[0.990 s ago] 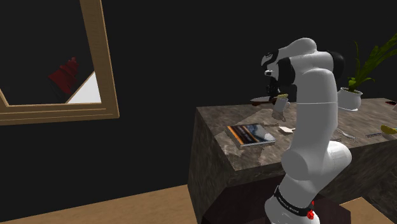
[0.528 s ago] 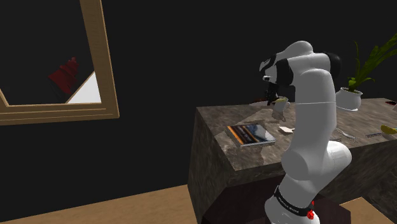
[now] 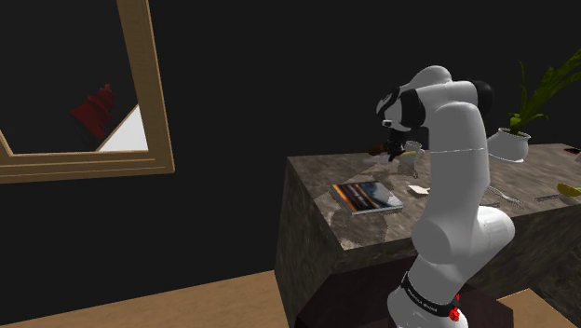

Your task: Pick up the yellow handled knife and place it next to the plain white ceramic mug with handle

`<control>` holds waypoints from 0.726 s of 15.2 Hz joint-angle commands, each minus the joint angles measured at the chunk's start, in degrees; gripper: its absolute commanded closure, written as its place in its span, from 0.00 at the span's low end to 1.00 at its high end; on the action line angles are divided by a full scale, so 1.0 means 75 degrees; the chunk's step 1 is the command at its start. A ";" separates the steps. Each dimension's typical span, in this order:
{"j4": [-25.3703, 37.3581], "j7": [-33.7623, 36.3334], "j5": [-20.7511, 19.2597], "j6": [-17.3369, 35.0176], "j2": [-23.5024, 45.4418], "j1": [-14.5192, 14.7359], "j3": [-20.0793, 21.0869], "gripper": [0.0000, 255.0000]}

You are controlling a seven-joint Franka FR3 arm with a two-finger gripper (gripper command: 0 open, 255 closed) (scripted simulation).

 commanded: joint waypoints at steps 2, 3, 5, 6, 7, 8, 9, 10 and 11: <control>-0.0106 -0.0063 0.0108 0.0242 0.0155 -0.0043 0.0070 1.00; -0.0107 -0.0063 0.0108 0.0242 0.0154 -0.0043 0.0070 1.00; -0.0106 -0.0063 0.0108 0.0242 0.0155 -0.0043 0.0070 1.00; -0.0106 -0.0063 0.0108 0.0242 0.0155 -0.0043 0.0070 1.00; -0.0106 -0.0063 0.0108 0.0242 0.0155 -0.0043 0.0070 1.00; -0.0106 -0.0063 0.0108 0.0242 0.0155 -0.0043 0.0070 1.00; -0.0106 -0.0063 0.0108 0.0242 0.0155 -0.0043 0.0070 1.00; -0.0106 -0.0063 0.0108 0.0242 0.0154 -0.0043 0.0070 0.00; -0.0106 -0.0063 0.0108 0.0242 0.0155 -0.0043 0.0070 0.00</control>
